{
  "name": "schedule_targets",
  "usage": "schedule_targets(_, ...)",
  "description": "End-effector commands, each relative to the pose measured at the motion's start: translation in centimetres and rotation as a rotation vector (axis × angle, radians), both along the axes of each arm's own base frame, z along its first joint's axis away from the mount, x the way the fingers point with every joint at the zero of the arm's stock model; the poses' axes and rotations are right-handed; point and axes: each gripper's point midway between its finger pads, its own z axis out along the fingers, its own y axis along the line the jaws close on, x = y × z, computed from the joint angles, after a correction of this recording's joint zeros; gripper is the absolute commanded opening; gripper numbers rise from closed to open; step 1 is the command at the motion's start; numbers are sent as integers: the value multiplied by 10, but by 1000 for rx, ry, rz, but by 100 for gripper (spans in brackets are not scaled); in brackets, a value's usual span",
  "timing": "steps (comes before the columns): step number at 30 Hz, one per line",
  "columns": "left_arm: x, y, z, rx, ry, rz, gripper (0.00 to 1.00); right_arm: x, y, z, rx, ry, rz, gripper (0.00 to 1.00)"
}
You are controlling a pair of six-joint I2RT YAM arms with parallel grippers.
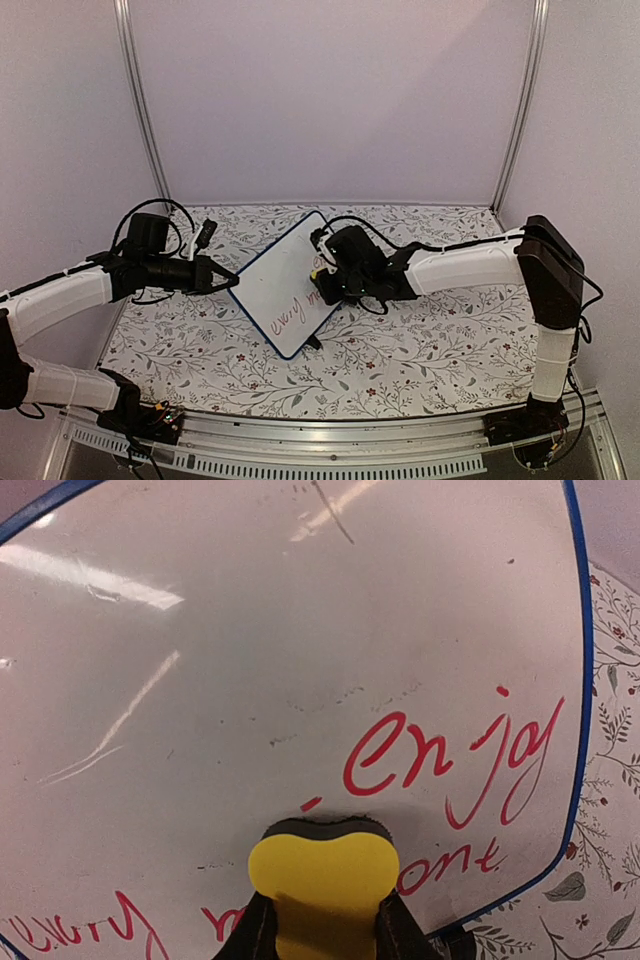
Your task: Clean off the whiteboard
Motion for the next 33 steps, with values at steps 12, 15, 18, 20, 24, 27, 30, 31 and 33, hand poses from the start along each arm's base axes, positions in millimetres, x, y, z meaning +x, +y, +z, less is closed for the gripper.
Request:
schedule_targets(12,-4,-6,10,-32,-43,-47,0,-1,-8,0,-13,16,-11,20)
schedule_targets(15,-4,-6,10,-31,-42,-47,0,7,-3,11,-5,-8,-18,20)
schedule_targets(18,-4,-6,10,-32,-43,-47,0,15,0,19,4,-22,-20,20)
schedule_targets(20,-5,-6,10,-32,-42,-47,0,19,4,23,7,-28,-21,21)
schedule_targets(24,-5,-6,10,-32,-43,-49,0,24,8,28,11,-38,-17,21)
schedule_targets(27,-5,-6,11,-33,-44,-48,0,25,10,27,7,-36,-15,21)
schedule_targets(30,-5,-6,11,-33,-44,-49,0,24,9,22,0,-28,-12,21)
schedule_targets(31,-5,-6,11,-33,-43,-48,0,23,9,18,-5,-23,-12,21)
schedule_targets(33,-5,-6,11,-33,-43,-49,0,21,6,11,-16,-11,-14,21)
